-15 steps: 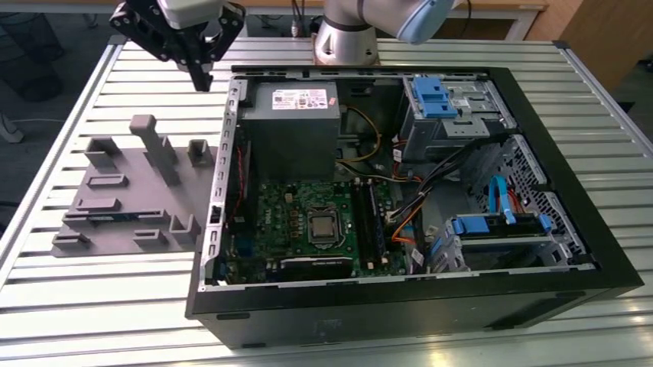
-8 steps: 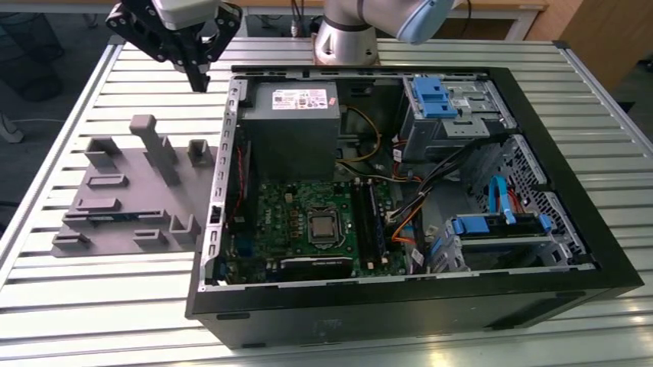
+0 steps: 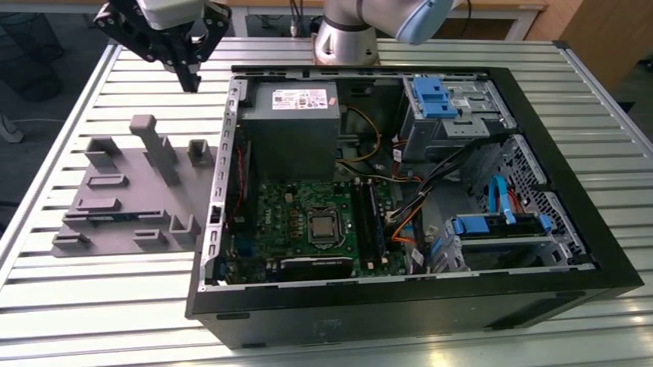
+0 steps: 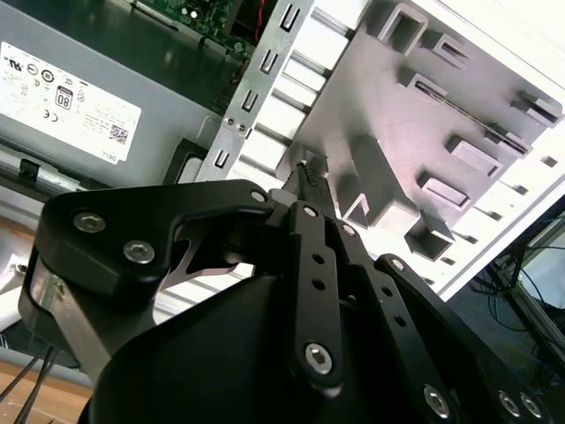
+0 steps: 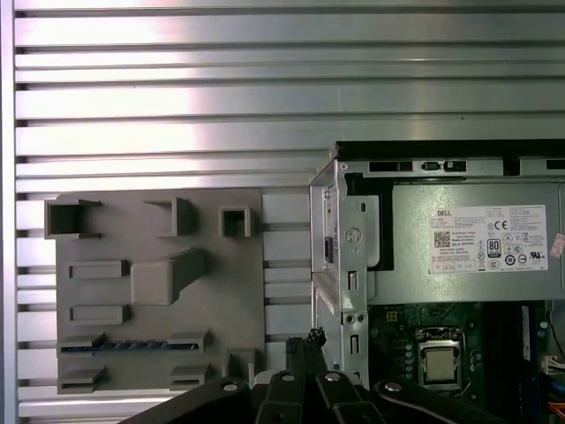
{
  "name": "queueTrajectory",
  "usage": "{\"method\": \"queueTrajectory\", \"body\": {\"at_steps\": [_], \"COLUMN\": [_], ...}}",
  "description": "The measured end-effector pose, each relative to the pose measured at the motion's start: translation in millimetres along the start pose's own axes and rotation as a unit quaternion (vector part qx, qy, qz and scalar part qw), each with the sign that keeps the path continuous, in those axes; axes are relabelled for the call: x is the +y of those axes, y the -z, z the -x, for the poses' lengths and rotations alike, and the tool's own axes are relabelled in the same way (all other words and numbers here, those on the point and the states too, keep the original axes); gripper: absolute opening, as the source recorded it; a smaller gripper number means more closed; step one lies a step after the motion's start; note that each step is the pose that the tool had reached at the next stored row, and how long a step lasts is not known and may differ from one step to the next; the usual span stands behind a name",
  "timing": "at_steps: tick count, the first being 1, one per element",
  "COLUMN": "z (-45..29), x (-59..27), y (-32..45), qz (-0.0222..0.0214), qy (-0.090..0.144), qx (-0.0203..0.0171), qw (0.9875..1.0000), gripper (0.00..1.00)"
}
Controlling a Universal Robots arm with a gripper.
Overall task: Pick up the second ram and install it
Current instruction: 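Reach for the second ram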
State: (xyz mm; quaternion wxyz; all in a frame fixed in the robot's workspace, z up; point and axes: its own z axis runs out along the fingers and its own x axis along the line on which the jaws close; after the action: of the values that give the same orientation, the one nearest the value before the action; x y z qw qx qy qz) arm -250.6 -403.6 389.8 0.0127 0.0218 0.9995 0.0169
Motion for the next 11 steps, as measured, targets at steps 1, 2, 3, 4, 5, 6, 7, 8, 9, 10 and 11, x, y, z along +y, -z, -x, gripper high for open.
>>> {"method": "queueTrajectory", "body": {"at_steps": [1,2,3,4,5,6,7,8,9,10,11], "z": [-1.7,-3.3,-4.9,-6.4,-7.7,-8.8,-9.9,-11.1,-12.3,-14.7,-16.0], "x": [-0.1,-0.1,-0.2,-0.3,-0.6,-0.9,-1.3,-1.8,-2.3,-3.3,-3.8], "y": [0.0,0.1,0.1,0.2,0.2,0.2,0.3,0.3,0.3,0.4,0.5], "qz": [0.0,0.0,0.0,0.0,0.0,0.0,0.0,0.0,0.0,0.0,0.0], "qy": [0.0,0.0,0.0,0.0,0.0,0.0,0.0,0.0,0.0,0.0,0.0], "qx": [0.0,0.0,0.0,0.0,0.0,0.0,0.0,0.0,0.0,0.0,0.0], "qw": [1.0,1.0,1.0,1.0,1.0,1.0,1.0,1.0,1.0,1.0,1.0], "gripper": [0.11,0.11,0.11,0.11,0.11,0.11,0.11,0.11,0.11,0.11,0.11]}}
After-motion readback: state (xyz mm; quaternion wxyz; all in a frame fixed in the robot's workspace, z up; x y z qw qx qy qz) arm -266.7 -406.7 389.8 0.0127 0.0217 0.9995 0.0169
